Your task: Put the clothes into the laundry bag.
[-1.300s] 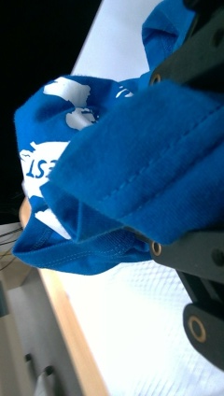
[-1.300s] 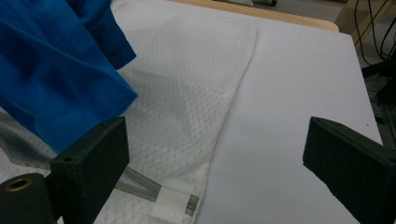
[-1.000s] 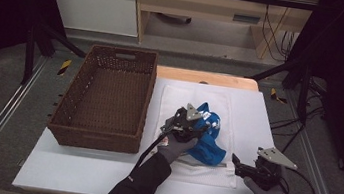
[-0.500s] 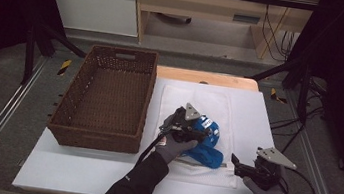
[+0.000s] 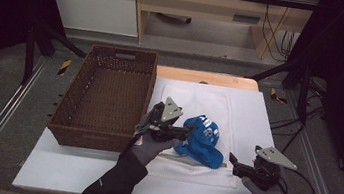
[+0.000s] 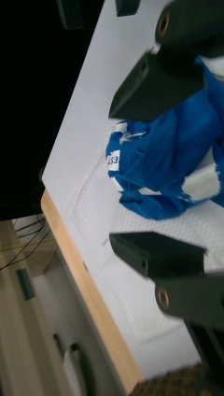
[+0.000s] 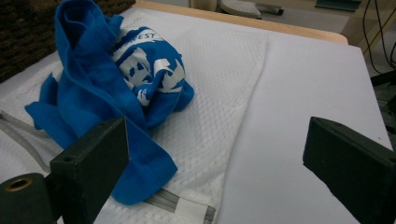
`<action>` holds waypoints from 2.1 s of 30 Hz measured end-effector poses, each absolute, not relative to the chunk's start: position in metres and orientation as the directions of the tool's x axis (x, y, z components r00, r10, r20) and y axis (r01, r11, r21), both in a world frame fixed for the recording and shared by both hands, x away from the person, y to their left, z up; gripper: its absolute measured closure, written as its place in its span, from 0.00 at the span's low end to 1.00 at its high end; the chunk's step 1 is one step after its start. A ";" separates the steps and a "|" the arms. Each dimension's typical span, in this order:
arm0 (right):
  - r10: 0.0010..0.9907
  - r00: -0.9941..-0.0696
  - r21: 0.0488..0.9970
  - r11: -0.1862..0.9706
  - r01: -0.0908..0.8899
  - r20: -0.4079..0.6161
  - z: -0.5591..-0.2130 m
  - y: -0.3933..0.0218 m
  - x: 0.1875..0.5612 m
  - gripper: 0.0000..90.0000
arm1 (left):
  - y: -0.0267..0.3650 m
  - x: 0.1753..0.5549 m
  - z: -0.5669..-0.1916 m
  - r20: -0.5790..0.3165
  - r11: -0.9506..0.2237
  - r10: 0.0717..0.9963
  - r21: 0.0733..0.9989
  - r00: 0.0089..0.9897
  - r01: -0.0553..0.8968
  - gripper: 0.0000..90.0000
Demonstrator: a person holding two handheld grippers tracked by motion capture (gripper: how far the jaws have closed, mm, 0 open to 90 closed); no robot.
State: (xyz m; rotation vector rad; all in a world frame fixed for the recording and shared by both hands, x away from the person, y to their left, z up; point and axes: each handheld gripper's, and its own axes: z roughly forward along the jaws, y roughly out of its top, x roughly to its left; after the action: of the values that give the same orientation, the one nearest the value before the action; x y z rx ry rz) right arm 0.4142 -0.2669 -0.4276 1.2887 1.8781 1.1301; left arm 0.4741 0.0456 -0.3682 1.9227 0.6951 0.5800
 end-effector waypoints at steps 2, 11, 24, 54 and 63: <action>0.934 -0.358 0.885 0.166 0.436 0.001 -0.427 -0.265 0.414 0.08 | 0.049 0.470 -0.370 0.105 -0.364 0.684 0.906 0.722 0.214 0.52; 0.918 -0.397 0.875 0.202 0.440 -0.012 -0.431 -0.242 0.421 0.08 | 0.072 0.442 -0.403 0.045 -0.381 0.672 0.877 0.740 0.293 0.66; 0.899 -0.438 0.866 0.220 0.449 -0.002 -0.438 -0.197 0.443 0.04 | 0.058 0.420 -0.462 0.049 -0.490 0.654 0.788 0.755 0.373 0.99; 0.903 -0.427 0.746 0.318 0.585 -0.050 -0.478 -0.150 0.499 0.49 | 0.050 0.418 -0.487 0.067 -0.522 0.645 0.767 0.761 0.374 0.98; 0.917 -0.399 0.773 0.237 0.588 0.023 -0.463 -0.169 0.490 0.72 | 0.050 0.418 -0.487 0.070 -0.524 0.644 0.765 0.762 0.373 0.98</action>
State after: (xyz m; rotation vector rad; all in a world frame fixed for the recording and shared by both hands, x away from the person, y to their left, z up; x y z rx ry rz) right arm 0.4903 -0.1694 -0.4629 1.3772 2.0767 1.0023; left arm 0.4185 0.0502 -0.4873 2.1773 0.7566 0.4457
